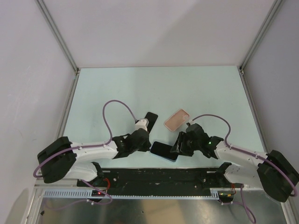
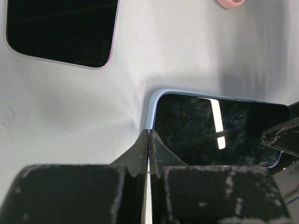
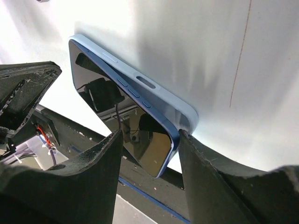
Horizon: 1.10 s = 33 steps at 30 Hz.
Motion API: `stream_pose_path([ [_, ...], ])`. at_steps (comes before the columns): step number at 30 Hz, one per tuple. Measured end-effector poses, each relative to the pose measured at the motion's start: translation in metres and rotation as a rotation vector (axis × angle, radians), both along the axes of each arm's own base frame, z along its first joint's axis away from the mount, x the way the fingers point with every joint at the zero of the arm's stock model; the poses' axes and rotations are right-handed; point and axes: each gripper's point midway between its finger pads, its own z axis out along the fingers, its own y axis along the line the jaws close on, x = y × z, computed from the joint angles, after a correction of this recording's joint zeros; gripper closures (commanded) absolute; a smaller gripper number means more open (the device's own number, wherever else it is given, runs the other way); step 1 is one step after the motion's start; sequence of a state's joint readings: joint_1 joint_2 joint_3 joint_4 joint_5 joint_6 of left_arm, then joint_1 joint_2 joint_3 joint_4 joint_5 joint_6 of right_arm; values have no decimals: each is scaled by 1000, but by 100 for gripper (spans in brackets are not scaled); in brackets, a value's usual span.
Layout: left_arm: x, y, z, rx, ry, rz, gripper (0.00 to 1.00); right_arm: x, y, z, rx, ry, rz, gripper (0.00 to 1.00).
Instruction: Put the phone into the phone case
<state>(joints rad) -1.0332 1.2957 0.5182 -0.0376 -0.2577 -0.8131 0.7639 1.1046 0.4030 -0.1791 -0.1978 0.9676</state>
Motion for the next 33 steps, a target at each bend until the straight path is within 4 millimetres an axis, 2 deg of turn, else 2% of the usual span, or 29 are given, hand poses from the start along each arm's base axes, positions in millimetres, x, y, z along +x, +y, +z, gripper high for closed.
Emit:
stream_pose_path([
  [7, -1, -1, 0, 0, 0, -3, 99, 0, -9, 2, -45, -16, -4, 46],
  [14, -1, -1, 0, 0, 0, -4, 99, -2, -23, 2, -103, -32, -17, 53],
  [21, -2, -1, -3, 6, 7, -7, 100, -4, -24, 1, -135, -51, -8, 56],
  [26, -3, -1, -3, 5, 11, -11, 99, -3, -28, 5, -149, -75, -19, 53],
  [33, -5, -3, -1, 1, 21, -21, 99, 5, -30, 33, -69, -162, -60, 42],
])
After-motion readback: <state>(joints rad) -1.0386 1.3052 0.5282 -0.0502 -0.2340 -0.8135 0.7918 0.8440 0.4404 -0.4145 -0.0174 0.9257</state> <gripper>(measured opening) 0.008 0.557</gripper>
